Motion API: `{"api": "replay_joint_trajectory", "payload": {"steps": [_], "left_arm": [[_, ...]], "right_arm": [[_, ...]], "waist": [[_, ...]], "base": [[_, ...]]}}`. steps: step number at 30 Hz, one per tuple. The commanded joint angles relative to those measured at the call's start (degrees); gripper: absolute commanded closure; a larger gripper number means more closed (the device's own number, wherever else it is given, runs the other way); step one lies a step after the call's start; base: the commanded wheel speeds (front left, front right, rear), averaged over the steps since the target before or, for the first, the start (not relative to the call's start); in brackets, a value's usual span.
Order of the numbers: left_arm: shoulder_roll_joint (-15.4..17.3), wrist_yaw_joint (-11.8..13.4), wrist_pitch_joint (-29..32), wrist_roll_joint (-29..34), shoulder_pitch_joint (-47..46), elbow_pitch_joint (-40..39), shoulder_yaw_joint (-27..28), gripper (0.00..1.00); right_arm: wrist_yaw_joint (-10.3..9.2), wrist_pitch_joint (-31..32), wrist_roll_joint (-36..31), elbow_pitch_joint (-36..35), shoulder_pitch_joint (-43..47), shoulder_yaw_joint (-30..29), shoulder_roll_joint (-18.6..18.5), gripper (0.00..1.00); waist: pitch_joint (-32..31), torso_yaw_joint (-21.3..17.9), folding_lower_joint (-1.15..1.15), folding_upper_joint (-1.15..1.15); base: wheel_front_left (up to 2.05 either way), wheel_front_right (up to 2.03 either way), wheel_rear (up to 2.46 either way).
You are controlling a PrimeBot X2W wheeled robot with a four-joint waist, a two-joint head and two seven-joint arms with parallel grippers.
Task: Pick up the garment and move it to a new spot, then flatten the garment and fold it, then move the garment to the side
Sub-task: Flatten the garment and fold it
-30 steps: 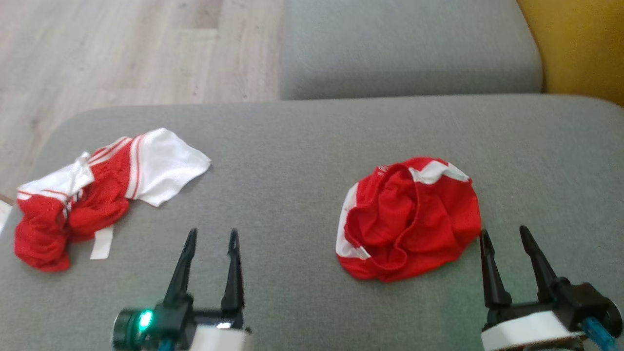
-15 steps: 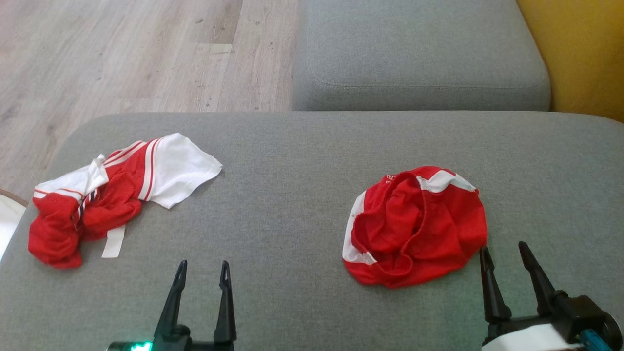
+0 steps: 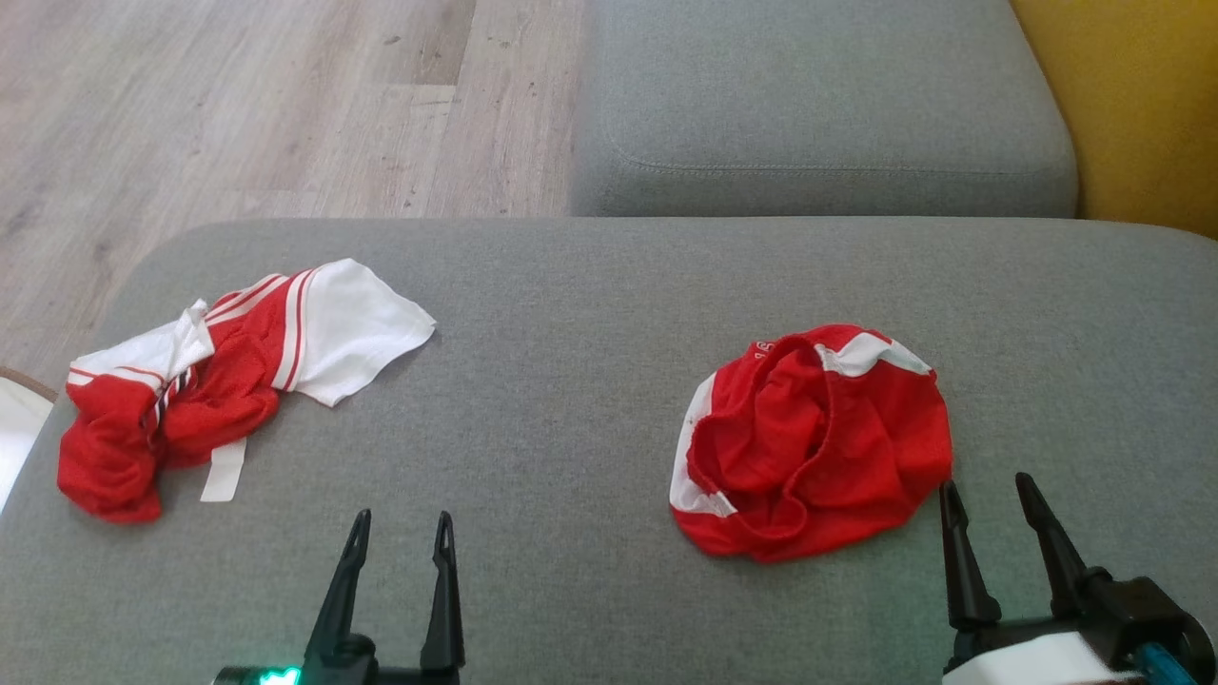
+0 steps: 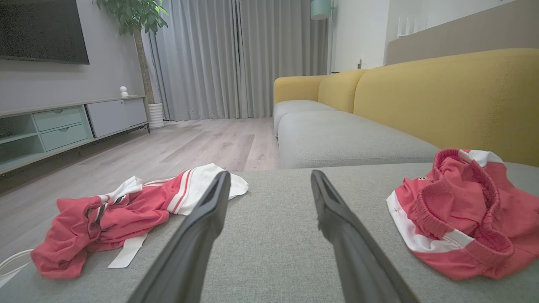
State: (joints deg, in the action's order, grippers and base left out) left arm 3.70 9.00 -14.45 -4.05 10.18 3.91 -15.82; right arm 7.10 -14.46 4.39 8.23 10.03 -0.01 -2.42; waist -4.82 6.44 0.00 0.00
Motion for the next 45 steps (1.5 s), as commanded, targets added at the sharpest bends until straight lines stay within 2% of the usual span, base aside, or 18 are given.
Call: {"api": "replay_joint_trajectory", "payload": {"steps": [1,18,25,31,39,45], "left_arm": [[-0.7,0.0,-0.5,0.1,-2.8,-1.5,2.1,0.0],[-0.8,-0.2,-0.5,2.0,-3.2,-1.0,2.1,0.0],[-0.8,-2.1,-0.5,0.8,-6.4,-0.7,-0.5,0.0],[-0.8,-3.0,-0.5,-7.4,-13.5,1.9,-6.0,0.0],[-0.8,-5.4,-0.3,-24.1,-27.5,9.2,-19.5,0.0],[-0.8,-4.5,-0.5,-29.2,-38.6,12.6,-26.7,0.0]], "right_arm": [[0.39,-0.5,0.1,-1.6,-1.9,1.4,-0.5,0.0],[0.39,-0.5,-0.1,-1.3,-2.1,2.2,-0.5,0.0],[0.39,-0.5,-0.9,-1.7,-2.8,3.5,-0.5,0.0],[0.39,-0.5,-2.2,-2.2,-4.2,5.2,-0.5,0.0],[0.39,-0.5,-2.8,-3.4,-6.6,5.8,-0.5,0.0],[0.39,-0.5,-3.0,-4.1,-8.9,6.6,-0.5,0.0]], "waist": [[0.0,0.0,0.0,0.0],[-0.3,-1.0,0.0,0.0],[1.2,-4.1,0.0,0.0],[3.7,-7.6,0.0,0.0],[8.5,-11.9,0.0,0.0],[12.5,-14.8,0.0,0.0]], "base": [[0.0,0.0,0.0],[0.0,0.0,0.0],[0.0,0.0,0.0],[0.0,0.0,0.0],[0.0,0.0,0.0],[0.0,0.0,0.0]]}}
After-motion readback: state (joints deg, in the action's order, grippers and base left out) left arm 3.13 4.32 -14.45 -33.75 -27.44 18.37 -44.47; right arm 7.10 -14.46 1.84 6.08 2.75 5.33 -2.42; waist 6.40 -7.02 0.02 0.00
